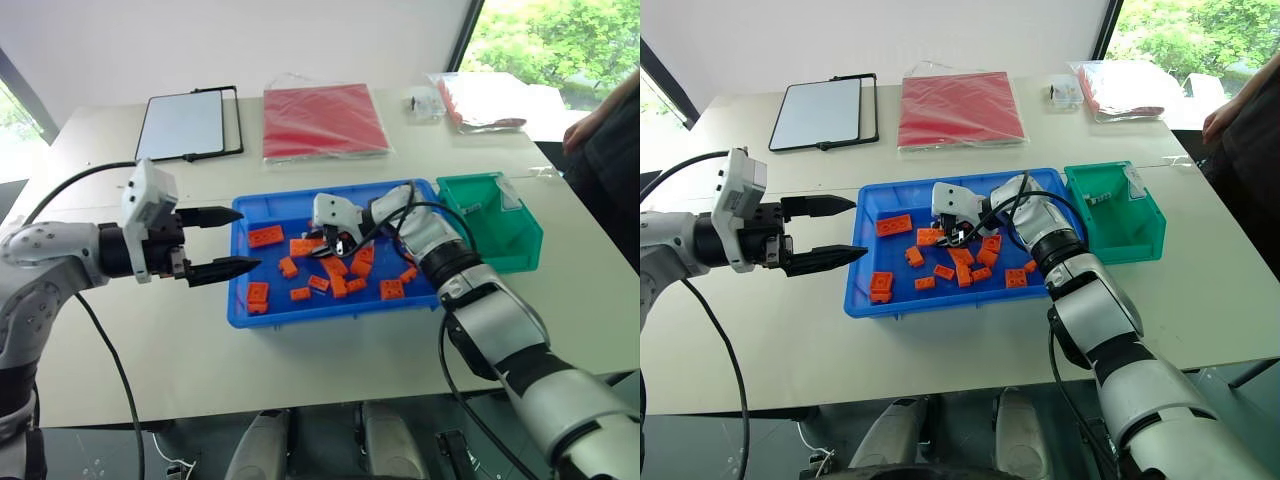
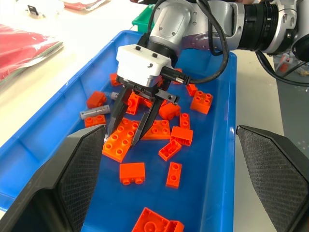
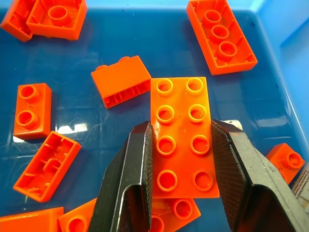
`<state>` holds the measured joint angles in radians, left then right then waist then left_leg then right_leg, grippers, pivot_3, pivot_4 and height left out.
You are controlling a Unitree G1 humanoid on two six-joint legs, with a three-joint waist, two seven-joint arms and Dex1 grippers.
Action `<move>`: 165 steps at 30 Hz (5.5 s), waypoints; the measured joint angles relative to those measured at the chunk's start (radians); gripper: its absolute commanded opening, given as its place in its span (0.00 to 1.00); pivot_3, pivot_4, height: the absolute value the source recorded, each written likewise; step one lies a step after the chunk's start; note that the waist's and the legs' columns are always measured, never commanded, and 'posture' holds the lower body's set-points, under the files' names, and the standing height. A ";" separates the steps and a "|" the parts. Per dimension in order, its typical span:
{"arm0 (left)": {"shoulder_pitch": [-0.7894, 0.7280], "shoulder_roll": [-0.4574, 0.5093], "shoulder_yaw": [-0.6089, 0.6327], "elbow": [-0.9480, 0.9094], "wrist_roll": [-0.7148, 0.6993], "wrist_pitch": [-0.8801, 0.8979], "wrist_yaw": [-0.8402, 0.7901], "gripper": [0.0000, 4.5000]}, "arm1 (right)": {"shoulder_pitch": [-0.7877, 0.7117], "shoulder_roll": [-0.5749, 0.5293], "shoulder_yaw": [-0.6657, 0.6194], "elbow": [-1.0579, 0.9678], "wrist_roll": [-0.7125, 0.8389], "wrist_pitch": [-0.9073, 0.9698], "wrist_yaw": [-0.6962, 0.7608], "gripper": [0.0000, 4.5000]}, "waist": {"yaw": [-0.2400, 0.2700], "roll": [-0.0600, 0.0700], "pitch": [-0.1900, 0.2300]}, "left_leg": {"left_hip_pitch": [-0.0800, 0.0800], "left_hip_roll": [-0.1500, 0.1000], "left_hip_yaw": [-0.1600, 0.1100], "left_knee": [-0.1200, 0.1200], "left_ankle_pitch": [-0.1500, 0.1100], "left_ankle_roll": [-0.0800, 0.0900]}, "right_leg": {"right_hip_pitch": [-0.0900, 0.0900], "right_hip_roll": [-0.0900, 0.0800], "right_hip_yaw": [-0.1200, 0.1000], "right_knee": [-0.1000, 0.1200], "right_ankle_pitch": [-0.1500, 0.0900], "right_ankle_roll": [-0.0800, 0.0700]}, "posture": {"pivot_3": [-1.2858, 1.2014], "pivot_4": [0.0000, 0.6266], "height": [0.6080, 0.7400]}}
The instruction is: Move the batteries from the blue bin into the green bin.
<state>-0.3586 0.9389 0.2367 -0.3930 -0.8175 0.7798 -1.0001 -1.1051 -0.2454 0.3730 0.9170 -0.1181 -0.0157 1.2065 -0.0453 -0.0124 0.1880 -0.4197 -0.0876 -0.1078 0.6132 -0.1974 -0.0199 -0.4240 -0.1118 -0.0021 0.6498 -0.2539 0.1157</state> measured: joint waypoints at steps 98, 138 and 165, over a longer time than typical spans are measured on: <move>-0.020 -0.022 -0.040 0.244 0.107 -0.060 -0.135 1.00 | 0.293 0.091 -0.087 -0.919 0.386 1.098 -0.748 0.80 | 0.002 0.000 -0.001 | -0.003 0.001 0.001 0.000 0.000 0.001 | -0.004 -0.001 0.000 0.001 0.000 -0.001 | 0.52 0.24 0.93; -0.061 -0.068 -0.061 0.230 0.075 -0.032 -0.082 1.00 | 0.208 0.096 -0.410 -1.005 0.387 1.243 -0.779 0.06 | 0.008 0.000 -0.001 | -0.003 0.000 0.000 0.000 0.000 0.001 | -0.003 0.000 -0.001 0.000 0.000 -0.001 | 0.52 0.24 0.93; -0.028 -0.054 -0.014 0.176 0.049 -0.001 -0.062 1.00 | 0.268 0.165 0.037 -0.671 0.273 0.884 -0.676 0.62 | 0.001 0.000 -0.001 | -0.003 0.000 0.001 0.000 0.000 0.001 | -0.004 0.000 0.000 0.002 0.000 -0.001 | 0.52 0.24 0.93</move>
<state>-0.3869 0.8854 0.2225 -0.2167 -0.7688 0.7793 -1.0620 -0.8370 -0.0809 0.4098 0.2456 0.1552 0.8683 0.5301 -0.0445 -0.0126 0.1869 -0.4230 -0.0872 -0.1072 0.6136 -0.1971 -0.0193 -0.4282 -0.1122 -0.0023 0.6518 -0.2542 0.1142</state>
